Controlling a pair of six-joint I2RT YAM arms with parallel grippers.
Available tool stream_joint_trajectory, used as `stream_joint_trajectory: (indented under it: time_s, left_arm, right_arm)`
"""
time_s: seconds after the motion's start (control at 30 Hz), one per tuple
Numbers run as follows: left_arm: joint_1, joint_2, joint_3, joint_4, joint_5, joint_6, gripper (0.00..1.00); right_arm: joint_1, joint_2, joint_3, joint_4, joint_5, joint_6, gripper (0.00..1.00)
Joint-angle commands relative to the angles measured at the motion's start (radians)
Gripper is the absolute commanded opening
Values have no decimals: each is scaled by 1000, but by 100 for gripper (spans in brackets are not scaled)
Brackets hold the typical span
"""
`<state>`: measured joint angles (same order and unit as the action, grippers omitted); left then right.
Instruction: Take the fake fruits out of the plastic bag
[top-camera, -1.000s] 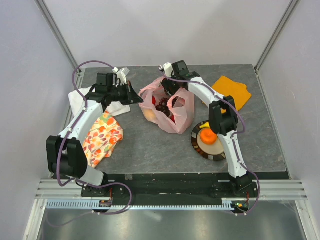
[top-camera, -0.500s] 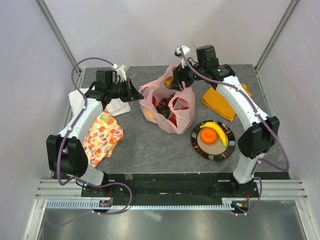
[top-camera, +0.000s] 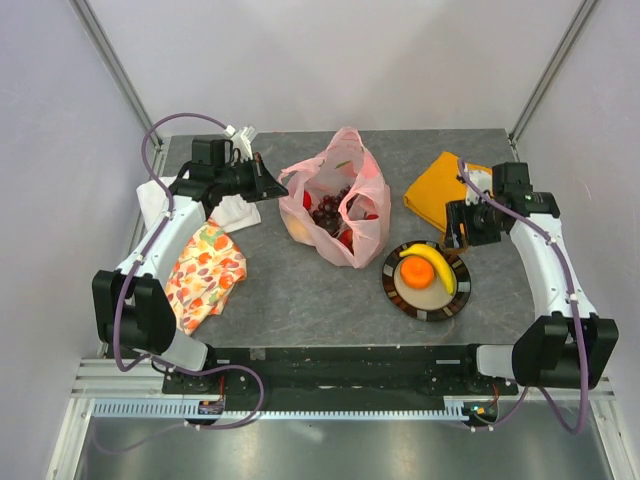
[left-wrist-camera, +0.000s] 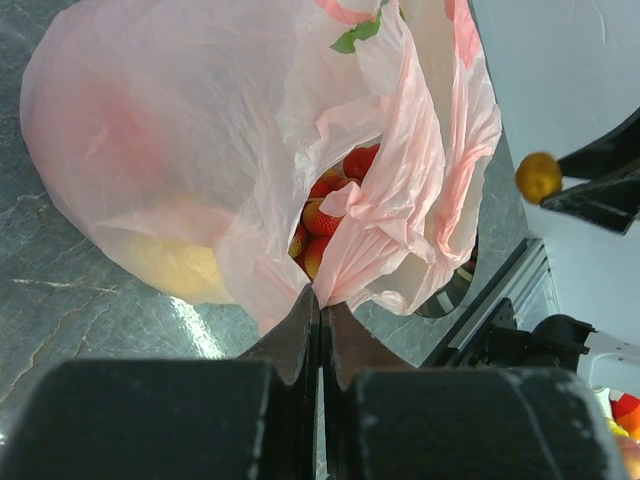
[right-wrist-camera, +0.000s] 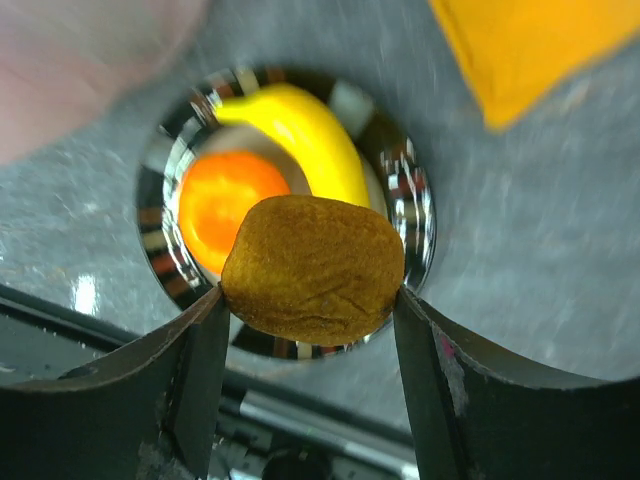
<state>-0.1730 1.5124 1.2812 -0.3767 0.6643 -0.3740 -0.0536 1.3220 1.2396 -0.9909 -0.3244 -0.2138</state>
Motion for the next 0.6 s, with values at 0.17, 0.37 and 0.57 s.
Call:
stream_joint_trajectory:
  time_s: [0.17, 0.37, 0.57]
  left_arm:
    - [1, -37, 23, 42, 24, -25, 2]
    - [1, -64, -11, 32, 3, 3, 2]
    - [1, -77, -33, 25, -9, 15, 2]
  right_arm:
    - [-175, 139, -62, -2, 10, 151, 58]
    - [-223, 276, -81, 31, -31, 208, 59]
    - [-227, 355, -75, 47, -56, 248, 61]
